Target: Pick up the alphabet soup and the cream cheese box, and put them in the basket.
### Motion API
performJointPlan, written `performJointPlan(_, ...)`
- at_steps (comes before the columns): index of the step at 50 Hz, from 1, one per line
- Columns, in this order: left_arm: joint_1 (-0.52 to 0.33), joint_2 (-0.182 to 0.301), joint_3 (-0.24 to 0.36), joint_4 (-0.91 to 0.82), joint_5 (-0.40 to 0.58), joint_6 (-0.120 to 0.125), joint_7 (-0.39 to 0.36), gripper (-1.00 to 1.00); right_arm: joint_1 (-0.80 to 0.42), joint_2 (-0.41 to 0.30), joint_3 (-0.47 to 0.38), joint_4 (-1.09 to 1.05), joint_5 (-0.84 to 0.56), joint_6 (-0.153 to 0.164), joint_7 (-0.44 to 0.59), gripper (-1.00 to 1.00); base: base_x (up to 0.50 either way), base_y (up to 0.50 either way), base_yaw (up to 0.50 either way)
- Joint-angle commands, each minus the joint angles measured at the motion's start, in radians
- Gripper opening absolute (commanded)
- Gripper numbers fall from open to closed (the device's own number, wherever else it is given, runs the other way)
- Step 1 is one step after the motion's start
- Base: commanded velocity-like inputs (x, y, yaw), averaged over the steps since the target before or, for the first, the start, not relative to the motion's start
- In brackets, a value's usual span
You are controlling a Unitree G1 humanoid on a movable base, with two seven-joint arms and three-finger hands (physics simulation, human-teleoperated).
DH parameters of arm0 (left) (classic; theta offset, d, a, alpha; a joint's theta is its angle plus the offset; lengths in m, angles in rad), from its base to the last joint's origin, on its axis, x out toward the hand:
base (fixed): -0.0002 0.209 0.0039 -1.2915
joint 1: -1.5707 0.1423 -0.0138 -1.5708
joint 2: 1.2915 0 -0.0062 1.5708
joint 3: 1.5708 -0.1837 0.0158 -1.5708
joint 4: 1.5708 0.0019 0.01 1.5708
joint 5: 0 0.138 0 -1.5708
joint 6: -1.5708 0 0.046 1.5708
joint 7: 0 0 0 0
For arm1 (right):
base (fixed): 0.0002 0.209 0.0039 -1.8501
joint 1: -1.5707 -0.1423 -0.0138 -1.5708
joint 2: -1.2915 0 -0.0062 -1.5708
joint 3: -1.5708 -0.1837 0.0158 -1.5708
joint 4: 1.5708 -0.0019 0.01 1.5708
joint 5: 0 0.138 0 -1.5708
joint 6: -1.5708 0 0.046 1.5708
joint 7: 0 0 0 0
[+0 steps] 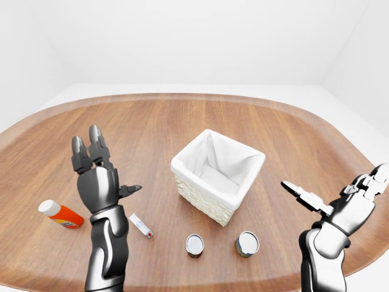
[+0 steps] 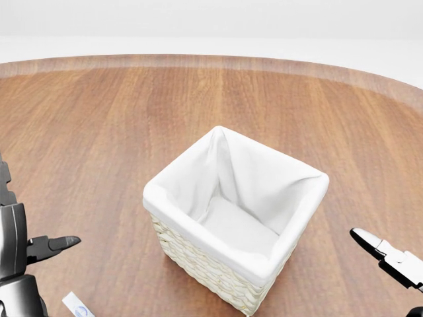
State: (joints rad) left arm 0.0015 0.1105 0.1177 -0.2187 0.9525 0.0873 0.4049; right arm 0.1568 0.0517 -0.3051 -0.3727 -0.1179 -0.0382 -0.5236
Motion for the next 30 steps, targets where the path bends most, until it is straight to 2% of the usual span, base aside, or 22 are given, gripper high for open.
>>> performJointPlan(1,0.008,0.027,-0.004,-0.047,0.226,0.000,0.034,1.00,0.001,0.003,-0.007,-0.005,-0.007,0.002,0.000,1.00,0.00,0.00,0.00)
performJointPlan(7,0.016,0.023,-0.006,-0.009,0.282,-0.034,0.064,1.00,-0.001,0.001,-0.007,0.000,-0.006,0.002,0.000,1.00,0.00,0.00,0.00)
performJointPlan(16,0.015,0.048,-0.020,0.050,0.391,-0.066,0.119,1.00,-0.004,-0.002,-0.005,0.005,-0.011,0.004,0.000,1.00,0.00,0.00,0.00)
performJointPlan(23,0.028,0.036,-0.023,0.017,0.396,-0.088,0.085,1.00,-0.004,-0.003,-0.004,0.009,-0.012,-0.001,0.000,1.00,0.00,0.00,0.00)
performJointPlan(30,0.032,0.018,-0.019,0.011,0.353,-0.086,0.085,1.00,-0.004,-0.003,-0.004,0.007,-0.024,0.001,0.000,1.00,0.00,0.00,0.00)
